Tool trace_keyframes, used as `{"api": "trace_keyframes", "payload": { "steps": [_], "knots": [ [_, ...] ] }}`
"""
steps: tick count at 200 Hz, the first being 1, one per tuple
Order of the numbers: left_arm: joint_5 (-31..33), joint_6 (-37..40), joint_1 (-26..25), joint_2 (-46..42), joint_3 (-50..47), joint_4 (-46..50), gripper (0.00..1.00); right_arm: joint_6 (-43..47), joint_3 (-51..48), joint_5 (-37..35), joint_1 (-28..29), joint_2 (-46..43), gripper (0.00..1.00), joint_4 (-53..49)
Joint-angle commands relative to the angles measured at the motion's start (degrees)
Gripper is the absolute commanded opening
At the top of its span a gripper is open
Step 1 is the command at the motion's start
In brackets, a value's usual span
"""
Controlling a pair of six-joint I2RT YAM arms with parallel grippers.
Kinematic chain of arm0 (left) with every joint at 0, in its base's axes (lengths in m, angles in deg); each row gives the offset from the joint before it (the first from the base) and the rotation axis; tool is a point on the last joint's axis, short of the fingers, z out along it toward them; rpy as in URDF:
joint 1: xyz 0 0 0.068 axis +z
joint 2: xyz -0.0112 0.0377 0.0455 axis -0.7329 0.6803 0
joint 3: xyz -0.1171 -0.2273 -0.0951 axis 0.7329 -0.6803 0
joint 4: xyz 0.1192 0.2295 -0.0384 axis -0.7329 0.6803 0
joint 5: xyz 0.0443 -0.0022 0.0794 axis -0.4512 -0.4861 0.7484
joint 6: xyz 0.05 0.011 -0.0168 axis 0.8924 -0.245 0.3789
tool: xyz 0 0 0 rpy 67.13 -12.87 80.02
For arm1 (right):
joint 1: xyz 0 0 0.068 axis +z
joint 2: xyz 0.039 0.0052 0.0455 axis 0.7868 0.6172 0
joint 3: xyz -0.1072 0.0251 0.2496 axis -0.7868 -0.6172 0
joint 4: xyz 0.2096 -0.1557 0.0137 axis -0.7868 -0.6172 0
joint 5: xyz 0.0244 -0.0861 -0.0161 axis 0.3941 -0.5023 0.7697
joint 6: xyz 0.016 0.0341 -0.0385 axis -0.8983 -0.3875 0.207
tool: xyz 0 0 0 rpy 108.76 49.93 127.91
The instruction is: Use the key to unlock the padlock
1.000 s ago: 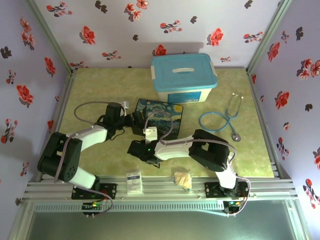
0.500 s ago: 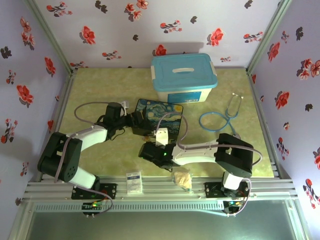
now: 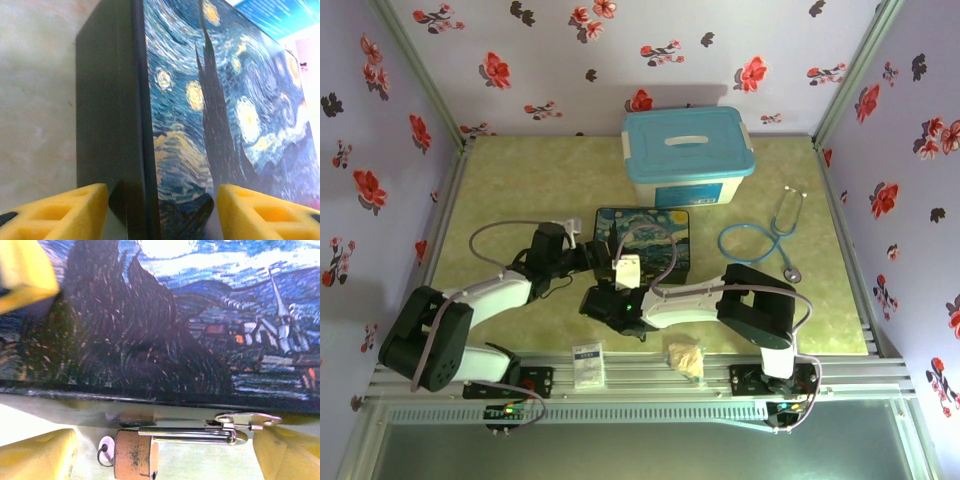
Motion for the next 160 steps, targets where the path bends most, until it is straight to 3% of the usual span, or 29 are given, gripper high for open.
{"api": "trace_keyframes", "payload": {
  "steps": [1, 43, 75, 111, 160],
  "knots": [
    [-1.77, -3.31, -1.18, -3.43, -2.1, -2.79, 0.59, -3.33, -3.79, -1.38, 0.65, -1.72, 0.91, 3.63],
    [-0.37, -2.63, -1.26, -6.82, -3.0, -1.42, 0.6, -9.25, -2.8, -6.56, 0.61, 0.88, 0.91, -0.46],
    [1.49, -0.46, -1.26, -5.32, -2.33, -0.97, 0.64, -2.82, -1.94, -8.07, 0.61, 2.89, 0.9, 5.33],
    [3.63, 2.16, -0.78, -3.01, -0.8, 0.01, 0.65, -3.23, 5.82, -8.04, 0.66, 8.72, 0.88, -7.67],
    [4.23, 2.48, -0.21, -1.29, -0.6, -1.03, 0.65, -3.45, 4.49, -6.3, 0.76, 8.83, 0.83, -12.26]
  ]
}}
